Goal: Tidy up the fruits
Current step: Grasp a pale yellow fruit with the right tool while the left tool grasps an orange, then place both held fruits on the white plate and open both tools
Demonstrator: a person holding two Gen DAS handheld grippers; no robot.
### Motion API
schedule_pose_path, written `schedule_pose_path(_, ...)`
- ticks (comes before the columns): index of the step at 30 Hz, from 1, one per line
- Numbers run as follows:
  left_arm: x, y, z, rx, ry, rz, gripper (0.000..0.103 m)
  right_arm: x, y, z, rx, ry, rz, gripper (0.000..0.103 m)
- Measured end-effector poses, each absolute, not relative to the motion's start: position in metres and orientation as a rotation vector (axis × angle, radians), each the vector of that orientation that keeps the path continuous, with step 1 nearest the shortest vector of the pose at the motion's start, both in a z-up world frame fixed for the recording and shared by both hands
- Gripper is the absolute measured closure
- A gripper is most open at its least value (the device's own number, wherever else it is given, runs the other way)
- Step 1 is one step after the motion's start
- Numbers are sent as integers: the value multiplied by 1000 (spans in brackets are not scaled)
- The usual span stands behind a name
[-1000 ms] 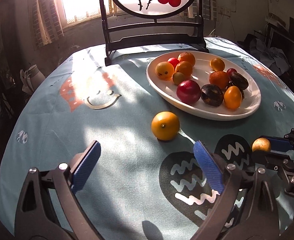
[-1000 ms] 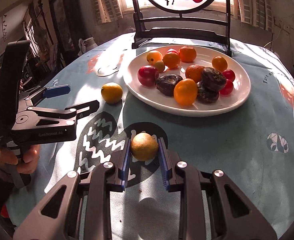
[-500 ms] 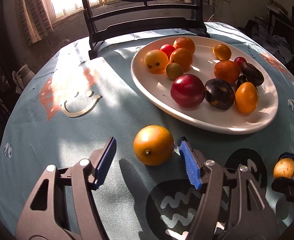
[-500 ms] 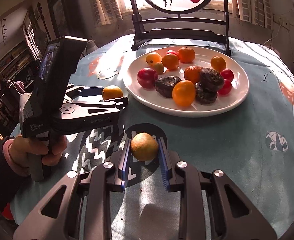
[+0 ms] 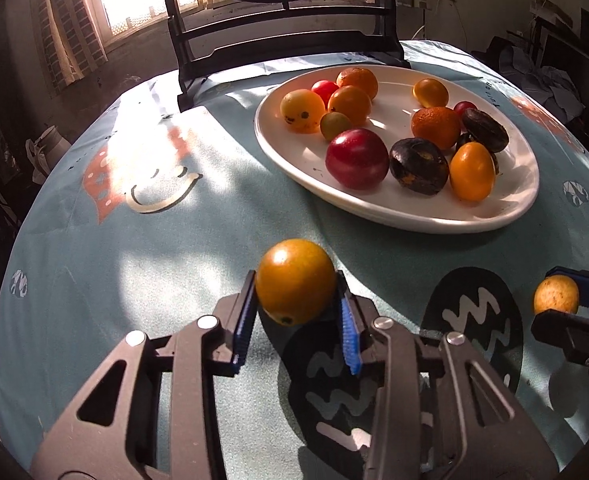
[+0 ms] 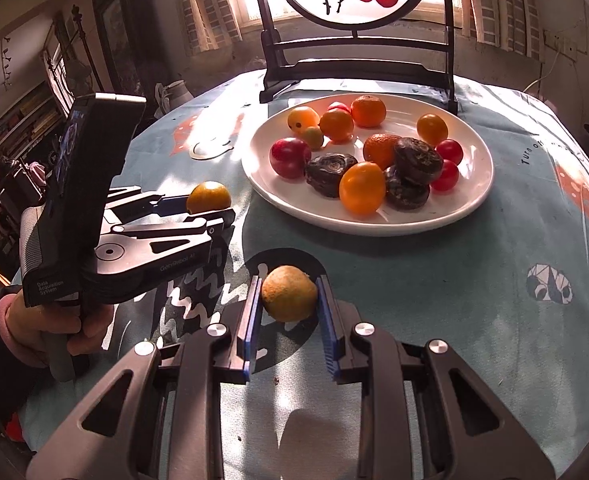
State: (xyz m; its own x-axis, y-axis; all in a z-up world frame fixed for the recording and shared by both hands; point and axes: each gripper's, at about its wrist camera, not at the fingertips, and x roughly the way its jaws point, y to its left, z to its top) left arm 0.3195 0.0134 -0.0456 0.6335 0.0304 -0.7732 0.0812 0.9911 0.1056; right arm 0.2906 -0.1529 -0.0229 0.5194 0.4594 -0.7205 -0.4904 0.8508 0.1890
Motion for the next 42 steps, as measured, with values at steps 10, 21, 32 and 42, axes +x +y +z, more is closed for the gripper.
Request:
schedule_pose_path(10,289,-7,-4,135,785,-104,66,289,-164,-2,85,769,616,76)
schedule_pose_path(21,338,-7,24,7,755,-140,66,317,-202,25,243,606,440,76)
schedule_pose_path(32,410,-30,9,56,791,-120,66,381,-201,13,222,603,362,76)
schedule_pose_path(42,438,-28,-1,99,779,-67,38,414,-185,-12,155,664,388,75)
